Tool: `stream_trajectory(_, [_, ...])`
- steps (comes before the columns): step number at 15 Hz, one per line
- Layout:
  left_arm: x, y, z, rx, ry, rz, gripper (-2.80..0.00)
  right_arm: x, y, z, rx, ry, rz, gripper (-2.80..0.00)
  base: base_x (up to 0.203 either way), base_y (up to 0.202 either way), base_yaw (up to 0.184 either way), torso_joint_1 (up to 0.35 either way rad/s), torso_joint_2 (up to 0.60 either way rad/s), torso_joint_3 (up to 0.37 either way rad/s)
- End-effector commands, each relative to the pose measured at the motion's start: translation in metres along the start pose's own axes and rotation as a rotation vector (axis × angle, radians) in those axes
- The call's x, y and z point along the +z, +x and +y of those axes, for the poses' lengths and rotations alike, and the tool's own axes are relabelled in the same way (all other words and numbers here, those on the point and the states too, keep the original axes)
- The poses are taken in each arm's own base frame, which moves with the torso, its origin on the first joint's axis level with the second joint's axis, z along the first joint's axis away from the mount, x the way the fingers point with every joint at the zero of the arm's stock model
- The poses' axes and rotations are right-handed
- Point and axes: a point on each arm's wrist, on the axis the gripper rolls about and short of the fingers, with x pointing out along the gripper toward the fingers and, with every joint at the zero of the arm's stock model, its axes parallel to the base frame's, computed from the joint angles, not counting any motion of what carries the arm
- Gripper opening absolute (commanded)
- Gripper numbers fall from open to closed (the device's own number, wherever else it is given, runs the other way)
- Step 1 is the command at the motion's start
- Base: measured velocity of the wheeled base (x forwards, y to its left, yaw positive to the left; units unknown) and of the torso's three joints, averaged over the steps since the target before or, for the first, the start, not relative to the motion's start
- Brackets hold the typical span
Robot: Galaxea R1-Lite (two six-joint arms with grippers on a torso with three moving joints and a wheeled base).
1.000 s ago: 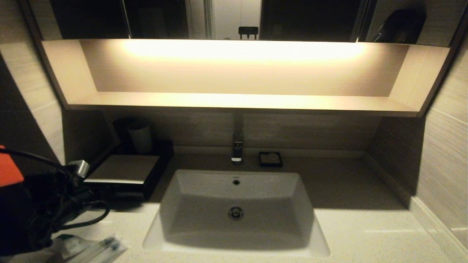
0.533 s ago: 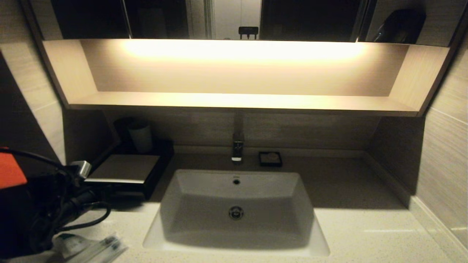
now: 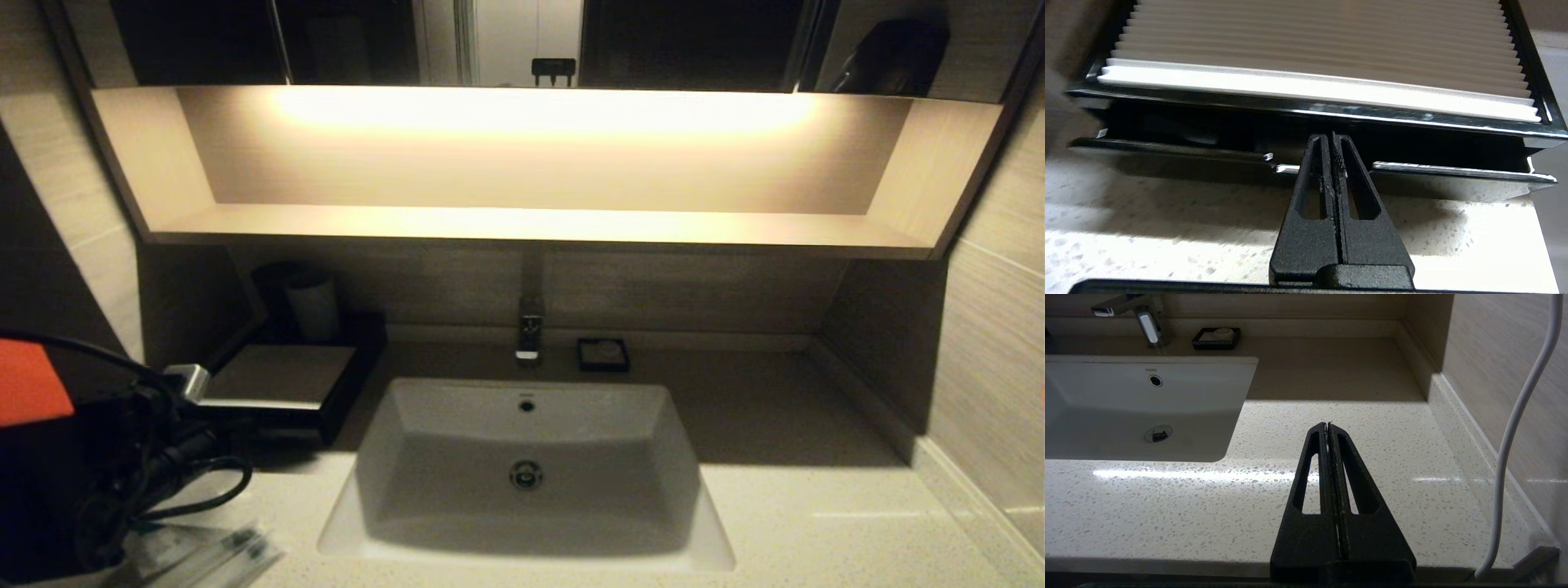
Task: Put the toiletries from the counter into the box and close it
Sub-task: Open the drawer
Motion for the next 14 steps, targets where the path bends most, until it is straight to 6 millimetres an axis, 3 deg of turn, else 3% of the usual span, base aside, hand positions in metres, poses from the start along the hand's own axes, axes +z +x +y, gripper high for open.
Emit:
stream_trajectory(1, [0.0005, 0.0004, 0.0003, -0.006, 0.001, -0.005, -2.8, -0.0001, 0.0, 0.0, 0.0, 0.0, 0.0, -2.8, 0.0, 0.0, 0.0, 0.0, 0.0, 0.0])
stream_trajectory(14, [-0.0002, 0.0056, 0.0017, -0.014, -0.003, -0.008, -2.8, -0.0001, 0.0, 0.0, 0.0, 0.0, 0.0, -2.8, 0.0, 0.0, 0.0, 0.0, 0.0, 0.0])
